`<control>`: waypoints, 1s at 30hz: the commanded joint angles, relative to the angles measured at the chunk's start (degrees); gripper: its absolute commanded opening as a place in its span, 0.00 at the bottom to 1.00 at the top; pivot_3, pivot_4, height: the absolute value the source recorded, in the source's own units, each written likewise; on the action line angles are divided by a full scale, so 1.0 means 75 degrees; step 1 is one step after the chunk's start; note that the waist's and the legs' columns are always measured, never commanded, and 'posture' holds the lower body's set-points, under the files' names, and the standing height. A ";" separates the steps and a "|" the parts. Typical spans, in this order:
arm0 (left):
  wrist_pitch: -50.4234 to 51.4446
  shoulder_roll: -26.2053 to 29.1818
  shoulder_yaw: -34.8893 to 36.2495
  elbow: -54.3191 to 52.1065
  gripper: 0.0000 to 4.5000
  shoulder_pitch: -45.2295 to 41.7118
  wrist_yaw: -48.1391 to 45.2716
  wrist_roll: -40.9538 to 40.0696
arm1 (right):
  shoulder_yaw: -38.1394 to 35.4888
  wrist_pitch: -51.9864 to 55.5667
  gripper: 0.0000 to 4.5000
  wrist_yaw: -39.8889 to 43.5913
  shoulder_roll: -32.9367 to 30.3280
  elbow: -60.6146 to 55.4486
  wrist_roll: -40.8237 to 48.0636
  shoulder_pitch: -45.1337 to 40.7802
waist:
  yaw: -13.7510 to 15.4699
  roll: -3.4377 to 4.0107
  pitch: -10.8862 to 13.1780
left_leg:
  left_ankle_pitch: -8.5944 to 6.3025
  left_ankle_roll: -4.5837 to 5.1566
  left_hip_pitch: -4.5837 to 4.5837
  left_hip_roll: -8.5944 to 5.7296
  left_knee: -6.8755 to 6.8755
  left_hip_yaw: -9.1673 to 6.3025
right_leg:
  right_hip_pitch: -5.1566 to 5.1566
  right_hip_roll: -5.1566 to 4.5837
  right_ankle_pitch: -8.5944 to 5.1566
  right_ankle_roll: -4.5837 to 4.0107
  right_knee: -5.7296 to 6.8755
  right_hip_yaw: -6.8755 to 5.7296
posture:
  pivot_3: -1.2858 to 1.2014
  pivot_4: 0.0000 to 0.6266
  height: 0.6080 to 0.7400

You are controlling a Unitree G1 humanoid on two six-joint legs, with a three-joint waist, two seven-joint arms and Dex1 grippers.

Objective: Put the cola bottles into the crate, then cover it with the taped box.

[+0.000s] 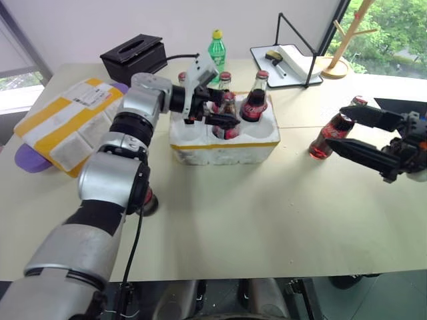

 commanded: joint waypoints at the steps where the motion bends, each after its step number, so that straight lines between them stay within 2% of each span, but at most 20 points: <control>1: 0.0001 0.0170 0.0202 -0.0033 0.99 -0.0249 -0.0016 -0.0120 | -0.0049 -0.0180 1.00 0.0043 0.0013 0.0073 -0.0053 -0.0163 | 0.0000 -0.0001 0.0001 | 0.0000 0.0000 0.0000 0.0000 0.0000 0.0001 | 0.0000 0.0000 0.0000 0.0000 0.0000 0.0000 | 0.52 0.24 0.97; 11: 0.1251 0.0699 0.0620 -0.0057 0.99 -0.1120 -0.0996 -0.0546 | 0.0116 -0.0200 1.00 0.0210 -0.0004 0.0300 -0.0124 -0.0337 | 0.0000 -0.0014 0.0008 | 0.0000 0.0001 -0.0006 0.0000 0.0000 0.0000 | -0.0006 0.0002 0.0000 0.0000 -0.0001 -0.0002 | 0.52 0.24 0.97; 15: 0.2194 0.1149 0.0957 -0.0346 0.99 -0.1922 -0.1538 -0.0980 | 0.0306 -0.0186 1.00 0.0340 -0.0037 0.0459 -0.0208 -0.0481 | -0.0018 -0.0027 0.0016 | -0.0001 0.0002 -0.0007 -0.0001 0.0001 0.0001 | -0.0006 0.0003 0.0000 0.0001 0.0000 -0.0003 | 0.52 0.24 0.97; 18: 0.2456 0.1543 0.0871 -0.0737 0.99 -0.2078 -0.1897 -0.1032 | 0.0488 -0.0205 1.00 0.0401 -0.0031 0.0620 -0.0294 -0.0647 | -0.0022 -0.0028 0.0017 | -0.0001 0.0002 -0.0008 0.0001 0.0001 0.0001 | -0.0010 0.0007 0.0000 0.0001 0.0001 -0.0003 | 0.52 0.24 0.97; 24: 0.3443 0.3561 -0.0087 -0.3274 0.99 -0.1208 -0.2061 -0.2361 | 0.0798 -0.0281 1.00 0.0596 -0.0013 0.0756 -0.0531 -0.0820 | -0.0160 -0.0015 0.0014 | 0.0001 -0.0003 -0.0005 0.0009 -0.0008 0.0001 | -0.0018 0.0009 -0.0001 0.0001 0.0003 0.0007 | 0.52 0.24 0.97; 28: 0.3974 0.6087 -0.0138 -0.6035 0.99 0.1022 -0.2061 -0.3702 | 0.1099 -0.0495 1.00 0.1059 -0.0158 0.0937 -0.0994 -0.0821 | -0.0280 -0.0001 0.0007 | 0.0021 -0.0042 -0.0001 0.0008 -0.0016 0.0001 | -0.0028 0.0002 -0.0001 -0.0001 0.0002 0.0051 | 0.52 0.24 0.97; 30: 0.4251 0.6754 0.0190 -0.6803 0.99 0.1871 -0.2061 -0.4100 | 0.1161 -0.0548 1.00 0.1266 -0.0215 0.1046 -0.1121 -0.0870 | -0.0218 -0.0010 0.0012 | 0.0027 -0.0057 0.0000 0.0004 -0.0020 -0.0003 | -0.0050 0.0022 -0.0001 -0.0002 0.0014 0.0097 | 0.52 0.24 0.97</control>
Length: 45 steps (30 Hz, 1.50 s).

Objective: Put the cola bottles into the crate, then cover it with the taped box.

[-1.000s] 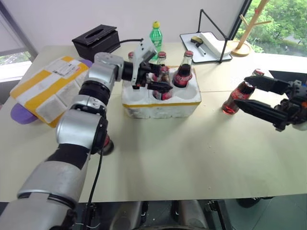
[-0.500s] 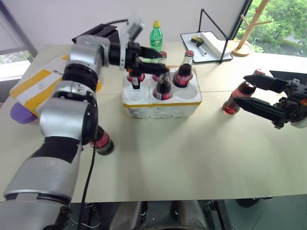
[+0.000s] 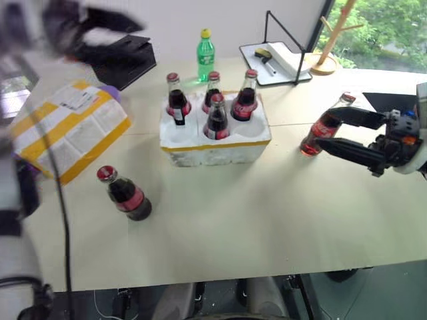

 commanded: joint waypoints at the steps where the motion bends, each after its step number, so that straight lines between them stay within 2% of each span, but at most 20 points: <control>1: 0.0355 0.0886 0.0776 -0.1526 0.99 0.1003 -0.0035 -0.0851 | 0.0054 -0.0274 1.00 0.0423 -0.0226 0.0084 -0.0249 -0.0207 | 0.0099 -0.0011 0.0006 | 0.0001 -0.0001 -0.0002 0.0000 0.0012 0.0000 | 0.0000 0.0004 0.0000 0.0000 -0.0001 0.0001 | 0.52 0.24 0.97; 4: 0.0861 0.1517 0.2234 -0.2466 0.99 0.2797 0.0219 -0.1133 | 0.0302 -0.0475 1.00 0.0966 -0.0436 0.0279 -0.0587 -0.0304 | 0.0168 -0.0012 0.0004 | -0.0021 0.0033 -0.0004 -0.0006 0.0015 -0.0001 | 0.0012 0.0003 0.0001 -0.0001 -0.0011 0.0016 | 0.52 0.24 0.97; 7: 0.1434 0.1624 0.3677 -0.3270 0.99 0.4243 0.0649 -0.1439 | 0.0504 -0.0485 1.00 0.1387 -0.0612 0.0430 -0.0700 -0.0438 | 0.0217 -0.0011 0.0004 | -0.0028 0.0044 0.0000 -0.0005 0.0015 0.0002 | 0.0009 0.0010 0.0001 -0.0001 -0.0015 0.0024 | 0.52 0.24 0.97; 10: 0.1943 0.1379 0.5192 -0.4408 0.99 0.5873 0.0849 -0.1589 | 0.0633 -0.0338 1.00 0.1704 -0.0727 0.0574 -0.0657 -0.0568 | 0.0238 -0.0008 0.0004 | -0.0030 0.0044 0.0000 0.0001 0.0007 0.0001 | 0.0006 0.0014 0.0000 -0.0003 -0.0018 0.0024 | 0.52 0.24 0.97; 14: 0.2239 0.0880 0.6685 -0.5664 0.99 0.7832 0.0896 -0.1558 | 0.0893 -0.0547 1.00 0.1833 -0.0676 0.0681 -0.0915 -0.0802 | 0.0229 -0.0006 0.0002 | -0.0030 0.0042 0.0002 0.0002 0.0001 0.0002 | 0.0007 0.0012 0.0001 -0.0004 -0.0018 0.0025 | 0.52 0.24 0.97; 17: 0.1879 0.0363 0.7256 -0.6489 0.99 0.9252 0.1018 -0.1280 | 0.1079 -0.0632 1.00 0.1945 -0.0638 0.0792 -0.1063 -0.0973 | 0.0217 0.0013 -0.0008 | -0.0034 0.0038 0.0010 0.0002 -0.0006 0.0011 | 0.0009 0.0009 0.0000 -0.0006 -0.0022 0.0032 | 0.52 0.24 0.97; 19: 0.1431 -0.0108 0.7296 -0.6977 0.99 1.0102 0.1228 -0.1014 | 0.1177 -0.0618 1.00 0.2033 -0.0633 0.0901 -0.1124 -0.1122 | 0.0224 0.0015 -0.0009 | -0.0035 0.0036 0.0007 0.0008 -0.0011 0.0010 | 0.0004 0.0011 0.0000 -0.0009 -0.0023 0.0032 | 0.52 0.24 0.97; 22: 0.0996 -0.0686 0.7181 -0.7347 0.99 1.0751 0.1751 -0.0884 | 0.1278 -0.0548 1.00 0.2122 -0.0620 0.1030 -0.1155 -0.1327 | 0.0258 0.0013 -0.0009 | -0.0036 0.0034 0.0009 0.0005 -0.0012 0.0012 | 0.0007 0.0003 -0.0006 -0.0023 -0.0027 0.0034 | 0.52 0.24 0.97; 25: 0.0595 -0.1197 0.6843 -0.7553 0.99 1.1079 0.2322 -0.0779 | 0.1342 -0.0496 1.00 0.2209 -0.0632 0.1118 -0.1180 -0.1459 | 0.0276 0.0007 -0.0011 | -0.0041 0.0031 0.0008 0.0002 -0.0010 0.0008 | 0.0010 -0.0002 -0.0011 -0.0039 -0.0031 0.0032 | 0.52 0.24 0.97; 29: 0.0050 -0.1897 0.6087 -0.7516 0.99 1.0812 0.3408 -0.0647 | 0.1325 -0.0382 1.00 0.2257 -0.0650 0.1153 -0.1158 -0.1517 | 0.0269 0.0011 -0.0013 | -0.0043 0.0036 0.0008 0.0001 -0.0010 0.0010 | 0.0010 -0.0002 -0.0009 -0.0038 -0.0034 0.0032 | 0.52 0.24 0.97; 35: -0.0221 -0.2147 0.5311 -0.7332 0.99 1.0636 0.4146 -0.0673 | 0.1233 -0.0169 1.00 0.2245 -0.0671 0.1085 -0.1040 -0.1546 | 0.0249 0.0011 -0.0013 | -0.0041 0.0040 0.0007 0.0002 -0.0011 0.0011 | 0.0006 0.0001 0.0001 -0.0020 -0.0031 0.0033 | 0.52 0.24 0.97; 45: -0.0522 -0.2199 0.4411 -0.7030 0.99 1.0349 0.4602 -0.0726 | 0.1099 0.0138 1.00 0.2112 -0.0645 0.0993 -0.0870 -0.1594 | 0.0257 0.0011 -0.0013 | -0.0042 0.0040 0.0007 0.0001 -0.0011 0.0011 | 0.0006 0.0001 0.0000 -0.0022 -0.0031 0.0033 | 0.52 0.24 0.97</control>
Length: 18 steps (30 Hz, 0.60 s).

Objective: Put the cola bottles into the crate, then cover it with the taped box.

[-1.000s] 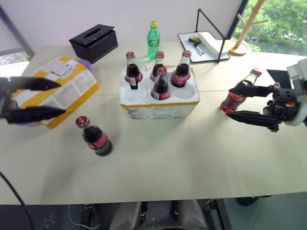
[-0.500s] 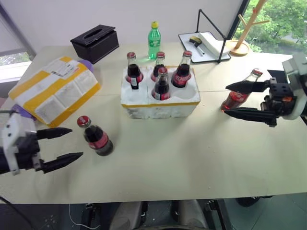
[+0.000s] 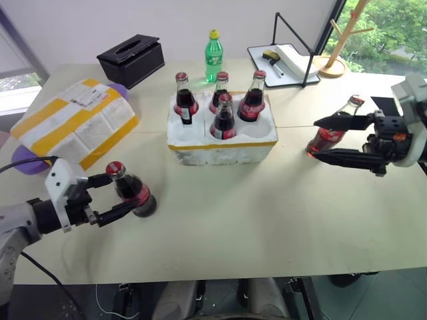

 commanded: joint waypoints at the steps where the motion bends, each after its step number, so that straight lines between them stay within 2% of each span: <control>1: -0.0297 -0.0043 -0.0313 0.0072 0.99 -0.0157 0.0183 0.0040 | -0.0337 0.0062 1.00 -0.0066 -0.0047 -0.0215 0.0185 -0.0170 | -0.0001 0.0000 0.0000 | 0.0000 0.0000 0.0000 0.0000 0.0000 0.0000 | 0.0000 0.0000 0.0000 0.0000 0.0000 0.0000 | 0.52 0.24 0.97; 5: -0.0572 -0.0195 -0.0870 0.0284 0.99 -0.0216 0.0416 0.0282 | -0.0347 0.0139 1.00 -0.0150 -0.0005 -0.0317 0.0245 -0.0160 | -0.0004 0.0002 -0.0001 | 0.0000 0.0000 0.0000 0.0000 0.0000 0.0000 | 0.0000 -0.0001 0.0000 0.0000 0.0000 0.0000 | 0.52 0.24 0.97; 11: -0.0675 -0.0180 -0.1063 0.0456 0.99 -0.0128 0.0348 0.0181 | -0.0397 0.0212 1.00 -0.0294 0.0042 -0.0468 0.0348 -0.0094 | -0.0002 0.0002 -0.0001 | -0.0001 0.0001 -0.0001 0.0000 -0.0001 0.0000 | -0.0002 -0.0001 0.0000 0.0000 -0.0001 0.0000 | 0.52 0.24 0.97; 13: -0.0676 -0.0170 -0.0995 0.0527 0.87 -0.0156 0.0322 0.0121 | -0.0423 0.0240 1.00 -0.0353 0.0062 -0.0502 0.0393 -0.0065 | -0.0001 0.0002 -0.0001 | -0.0001 0.0001 -0.0001 0.0000 -0.0001 0.0000 | -0.0003 -0.0001 0.0000 0.0000 0.0000 0.0000 | 0.52 0.24 0.97; 16: -0.0584 -0.0091 -0.0944 0.0572 0.61 -0.0219 0.0293 0.0017 | -0.0440 0.0244 1.00 -0.0396 0.0077 -0.0532 0.0428 -0.0028 | 0.0001 0.0002 -0.0001 | -0.0001 0.0001 -0.0001 0.0001 -0.0001 0.0000 | -0.0001 -0.0001 -0.0001 -0.0001 -0.0002 0.0000 | 0.52 0.24 0.97; 18: -0.0439 -0.0014 -0.0908 0.0548 0.62 -0.0288 0.0284 -0.0131 | -0.0451 0.0256 1.00 -0.0421 0.0091 -0.0534 0.0457 -0.0023 | 0.0000 0.0002 -0.0001 | -0.0001 0.0001 -0.0001 0.0000 -0.0001 0.0000 | -0.0001 -0.0001 -0.0001 -0.0001 -0.0002 0.0000 | 0.52 0.24 0.97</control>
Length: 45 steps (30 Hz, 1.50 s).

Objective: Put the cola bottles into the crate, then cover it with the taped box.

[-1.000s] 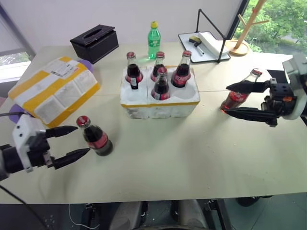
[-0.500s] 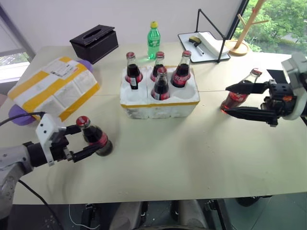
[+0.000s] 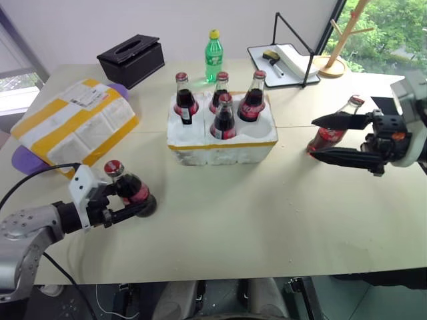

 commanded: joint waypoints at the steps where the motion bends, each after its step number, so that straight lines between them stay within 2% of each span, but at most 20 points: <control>1: 0.0170 0.0214 0.0194 -0.0111 0.62 -0.0168 -0.0046 -0.0354 | -0.0338 0.0004 1.00 -0.0038 0.0034 -0.0221 0.0176 -0.0016 | -0.0001 0.0000 0.0000 | 0.0000 0.0000 0.0000 0.0000 0.0000 0.0000 | -0.0001 0.0000 0.0000 0.0000 0.0001 0.0000 | 0.52 0.24 0.97; 4: 0.0389 0.0348 0.0311 -0.0128 0.62 -0.0296 -0.0094 -0.0632 | -0.0364 -0.0011 1.00 -0.0048 0.0056 -0.0247 0.0196 0.0037 | -0.0004 -0.0001 0.0001 | 0.0000 0.0000 -0.0003 0.0001 0.0000 0.0000 | -0.0003 0.0001 0.0000 0.0001 0.0000 0.0000 | 0.52 0.24 0.97; 8: 0.0908 0.0877 0.0684 -0.0060 0.62 -0.0792 -0.0382 -0.1274 | -0.0386 -0.0028 1.00 -0.0073 0.0109 -0.0299 0.0206 0.0079 | 0.0006 -0.0008 0.0005 | 0.0000 0.0001 -0.0007 0.0001 0.0000 -0.0003 | -0.0007 0.0003 0.0001 0.0001 0.0001 -0.0001 | 0.52 0.24 0.97; 12: 0.1739 0.1810 0.1014 0.0519 0.62 -0.2078 -0.0858 -0.2274 | -0.0439 -0.0036 1.00 -0.0094 0.0157 -0.0384 0.0204 0.0154 | 0.0007 -0.0014 0.0009 | 0.0001 0.0001 -0.0008 0.0000 0.0001 -0.0004 | -0.0010 0.0007 0.0002 0.0003 0.0002 -0.0002 | 0.52 0.24 0.97; 14: 0.1955 0.2260 0.0789 0.1042 0.62 -0.3081 -0.1165 -0.2532 | -0.0497 -0.0048 1.00 -0.0087 0.0159 -0.0440 0.0202 0.0237 | 0.0010 -0.0013 0.0009 | 0.0001 0.0001 -0.0008 -0.0001 0.0001 -0.0003 | -0.0012 0.0007 0.0004 0.0008 0.0001 -0.0002 | 0.52 0.24 0.97; 17: 0.2079 0.2527 0.0290 0.1714 0.62 -0.4250 -0.1455 -0.2554 | -0.0531 -0.0035 1.00 -0.0104 0.0159 -0.0484 0.0206 0.0271 | -0.0012 -0.0011 0.0009 | 0.0002 0.0002 -0.0008 -0.0003 0.0001 -0.0002 | -0.0011 0.0009 0.0006 0.0011 0.0002 -0.0002 | 0.52 0.24 0.97; 19: 0.1831 0.2283 -0.0593 0.2711 0.62 -0.5883 -0.1657 -0.2091 | -0.0609 -0.0035 1.00 -0.0164 0.0190 -0.0602 0.0211 0.0406 | 0.0018 -0.0011 0.0009 | 0.0002 0.0002 -0.0007 -0.0004 -0.0002 -0.0001 | -0.0011 0.0009 0.0006 0.0011 0.0003 -0.0002 | 0.52 0.24 0.97; 22: 0.1113 0.1652 -0.1763 0.4124 0.62 -0.7598 -0.1970 -0.1084 | -0.0790 0.0005 1.00 -0.0350 0.0285 -0.0848 0.0301 0.0628 | 0.0083 -0.0021 0.0013 | 0.0011 -0.0009 -0.0004 -0.0005 0.0007 -0.0014 | 0.0006 0.0015 0.0007 0.0013 0.0009 -0.0015 | 0.52 0.24 0.97; 27: -0.0102 0.0616 -0.2809 0.6018 0.62 -0.8903 -0.2496 0.0173 | -0.1311 0.0232 1.00 -0.0708 0.0305 -0.1329 0.0601 0.1099 | 0.0065 -0.0023 0.0014 | 0.0027 -0.0034 -0.0007 -0.0011 0.0006 -0.0004 | -0.0001 0.0012 0.0008 0.0014 0.0004 -0.0005 | 0.52 0.24 0.97; 31: -0.0783 -0.0142 -0.3165 0.7161 0.62 -0.9468 -0.2824 0.0769 | -0.1787 0.0404 1.00 -0.0985 0.0302 -0.1651 0.0821 0.1510 | 0.0006 -0.0045 0.0028 | 0.0030 -0.0037 -0.0022 -0.0010 0.0006 -0.0005 | -0.0014 0.0011 0.0008 0.0014 0.0005 -0.0005 | 0.52 0.24 0.97; 36: -0.1475 -0.0933 -0.3380 0.7926 0.62 -0.9738 -0.3037 0.1344 | -0.2257 0.0594 1.00 -0.1331 0.0360 -0.2031 0.1106 0.1933 | 0.0000 -0.0066 0.0040 | 0.0025 -0.0029 -0.0024 -0.0012 0.0010 -0.0004 | -0.0013 0.0003 0.0008 0.0014 0.0002 -0.0005 | 0.52 0.24 0.97; 45: -0.2373 -0.1157 -0.3717 0.8037 0.62 -0.9444 -0.3415 0.2242 | -0.2391 0.0548 1.00 -0.1746 0.0435 -0.2262 0.1349 0.2195 | 0.0017 -0.0074 0.0045 | 0.0008 0.0001 -0.0021 -0.0013 0.0013 -0.0004 | -0.0010 -0.0001 0.0009 0.0016 0.0005 -0.0005 | 0.52 0.24 0.97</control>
